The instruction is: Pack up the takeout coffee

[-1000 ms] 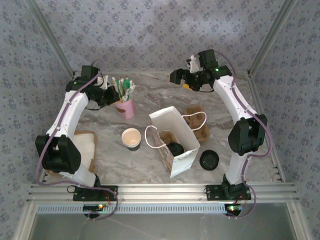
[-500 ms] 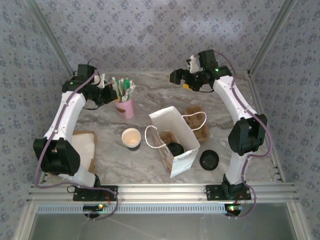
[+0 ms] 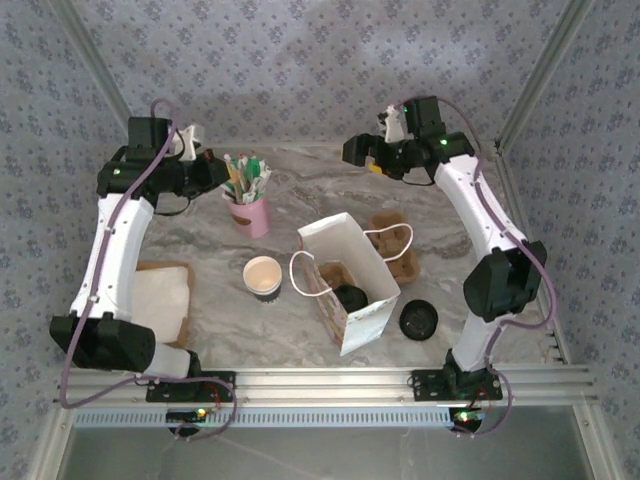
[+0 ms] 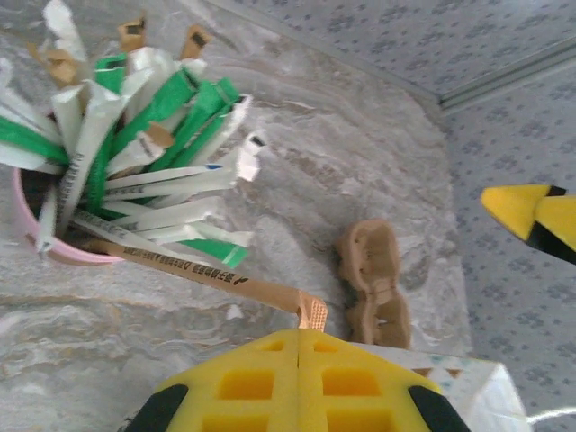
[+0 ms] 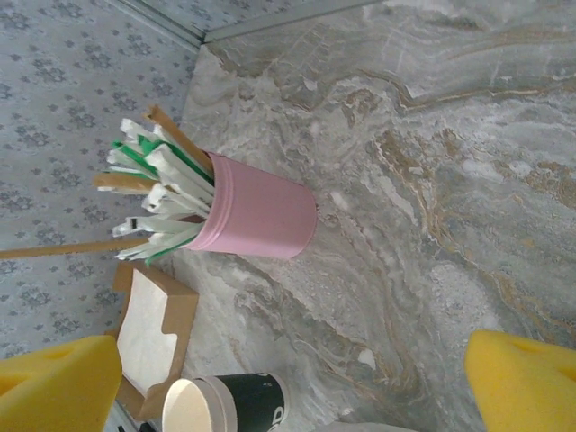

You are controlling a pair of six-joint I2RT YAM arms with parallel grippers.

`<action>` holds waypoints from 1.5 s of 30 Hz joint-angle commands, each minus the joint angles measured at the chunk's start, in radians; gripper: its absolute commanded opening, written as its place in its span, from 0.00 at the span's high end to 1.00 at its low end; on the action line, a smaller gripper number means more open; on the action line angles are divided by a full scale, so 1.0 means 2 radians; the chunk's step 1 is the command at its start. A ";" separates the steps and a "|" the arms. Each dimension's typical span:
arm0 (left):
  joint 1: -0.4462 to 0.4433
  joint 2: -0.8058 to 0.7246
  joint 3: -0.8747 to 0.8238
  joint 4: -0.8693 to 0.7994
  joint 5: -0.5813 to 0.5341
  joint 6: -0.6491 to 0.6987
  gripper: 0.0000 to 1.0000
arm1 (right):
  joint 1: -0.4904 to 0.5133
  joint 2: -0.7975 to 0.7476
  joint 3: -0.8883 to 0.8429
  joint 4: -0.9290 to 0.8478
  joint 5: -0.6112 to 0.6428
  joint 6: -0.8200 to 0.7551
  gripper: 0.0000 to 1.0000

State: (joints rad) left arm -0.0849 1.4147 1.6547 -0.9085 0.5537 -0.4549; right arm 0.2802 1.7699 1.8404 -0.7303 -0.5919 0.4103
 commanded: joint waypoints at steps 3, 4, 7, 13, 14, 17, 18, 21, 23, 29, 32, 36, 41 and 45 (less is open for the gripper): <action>-0.002 -0.028 0.040 -0.004 0.063 -0.028 1.00 | 0.004 -0.043 -0.010 -0.013 -0.004 0.008 0.00; -0.004 -0.031 0.046 -0.002 0.071 -0.033 1.00 | 0.005 -0.049 -0.013 -0.013 -0.004 0.009 0.00; -0.020 -0.035 0.073 -0.003 0.085 -0.046 1.00 | 0.008 -0.067 -0.021 -0.014 -0.001 0.013 0.00; -0.059 -0.042 0.125 -0.008 0.094 -0.066 1.00 | 0.009 -0.098 -0.036 -0.017 0.002 0.018 0.00; -0.063 -0.044 0.131 -0.006 0.098 -0.072 1.00 | 0.009 -0.104 -0.039 -0.017 0.002 0.019 0.00; -0.079 -0.051 0.141 0.008 0.109 -0.091 1.00 | 0.010 -0.118 -0.047 -0.018 0.003 0.022 0.00; -0.085 -0.053 0.144 0.011 0.112 -0.096 1.00 | 0.009 -0.123 -0.049 -0.019 0.004 0.023 0.00; -0.114 -0.056 0.165 0.018 0.115 -0.107 1.00 | 0.010 -0.135 -0.055 -0.020 0.006 0.025 0.00; -0.138 -0.058 0.176 0.022 0.116 -0.114 1.00 | 0.009 -0.143 -0.059 -0.022 0.008 0.027 0.00; -0.206 -0.065 0.193 0.034 0.110 -0.130 1.00 | 0.011 -0.166 -0.075 -0.022 0.012 0.033 0.00; -0.232 -0.068 0.192 0.041 0.105 -0.137 1.00 | 0.010 -0.177 -0.083 -0.022 0.013 0.035 0.00; -0.263 -0.065 0.190 0.050 0.097 -0.140 1.00 | 0.009 -0.190 -0.091 -0.024 0.015 0.036 0.00; -0.294 -0.055 0.176 0.056 0.084 -0.139 1.00 | 0.007 -0.201 -0.096 -0.031 0.018 0.035 0.00; -0.304 -0.056 0.151 0.071 0.083 -0.143 1.00 | 0.004 -0.207 -0.098 -0.035 0.018 0.034 0.00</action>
State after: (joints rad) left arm -0.6823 1.2984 1.9804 -0.8131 0.7315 -0.7284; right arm 0.2928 1.3842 1.6516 -0.7811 -0.5648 0.4679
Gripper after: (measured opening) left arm 0.043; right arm 0.998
